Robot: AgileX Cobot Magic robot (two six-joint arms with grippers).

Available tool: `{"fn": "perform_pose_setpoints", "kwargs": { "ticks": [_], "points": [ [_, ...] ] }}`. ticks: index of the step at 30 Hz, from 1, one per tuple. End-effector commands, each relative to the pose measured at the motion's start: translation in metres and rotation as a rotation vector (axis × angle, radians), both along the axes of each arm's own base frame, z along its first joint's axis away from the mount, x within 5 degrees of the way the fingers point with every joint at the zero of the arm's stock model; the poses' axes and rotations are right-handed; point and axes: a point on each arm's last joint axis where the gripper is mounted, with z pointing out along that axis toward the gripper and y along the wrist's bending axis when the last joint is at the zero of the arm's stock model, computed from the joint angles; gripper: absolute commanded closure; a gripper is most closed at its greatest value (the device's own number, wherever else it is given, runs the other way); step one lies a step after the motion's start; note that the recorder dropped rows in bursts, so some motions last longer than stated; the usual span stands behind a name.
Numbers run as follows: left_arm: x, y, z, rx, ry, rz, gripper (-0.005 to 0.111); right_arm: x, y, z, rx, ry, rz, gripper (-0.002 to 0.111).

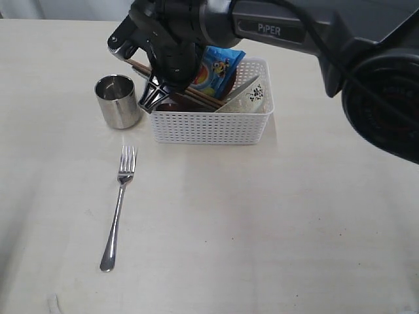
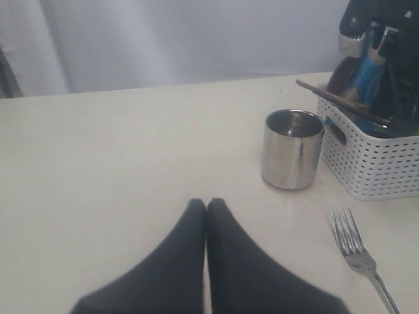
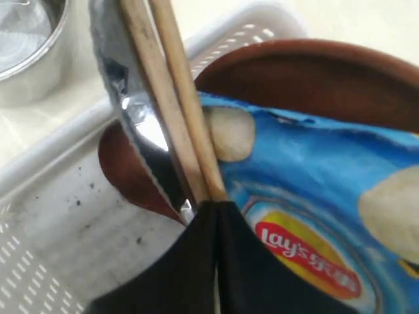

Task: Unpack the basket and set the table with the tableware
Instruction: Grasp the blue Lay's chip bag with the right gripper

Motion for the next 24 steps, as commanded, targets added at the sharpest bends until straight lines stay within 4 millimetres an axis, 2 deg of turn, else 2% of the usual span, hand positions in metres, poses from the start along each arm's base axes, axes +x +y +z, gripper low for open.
{"fn": "perform_pose_setpoints", "kwargs": {
  "ticks": [1, 5, 6, 9, 12, 13, 18, 24],
  "points": [
    [0.000, 0.000, 0.000, -0.008, -0.007, -0.005, 0.107, 0.000, -0.003, 0.019, 0.029, -0.037, -0.002, 0.109],
    [0.000, 0.000, 0.000, -0.008, -0.007, -0.005, 0.107, -0.002, -0.006, 0.048, 0.089, -0.083, -0.002, 0.108],
    [0.000, 0.000, 0.000, -0.008, -0.007, -0.005, 0.107, -0.002, -0.010, 0.055, 0.101, -0.091, -0.011, 0.104],
    [0.000, 0.000, 0.000, -0.008, -0.007, -0.005, 0.107, 0.000, -0.021, 0.070, 0.117, -0.087, -0.047, 0.082],
    [0.000, 0.000, 0.000, -0.008, -0.007, -0.005, 0.107, 0.007, -0.038, 0.076, 0.091, -0.079, -0.092, 0.058],
    [0.000, 0.000, 0.000, -0.008, -0.007, -0.005, 0.107, 0.010, -0.043, 0.075, 0.083, -0.073, -0.109, 0.053],
    [0.000, 0.000, 0.000, -0.008, -0.007, -0.005, 0.107, 0.019, -0.058, 0.068, 0.031, -0.019, -0.084, 0.051],
    [0.000, 0.000, 0.000, -0.008, -0.007, -0.005, 0.107, 0.024, -0.052, 0.051, -0.080, -0.013, 0.125, 0.051]
  ]
}}
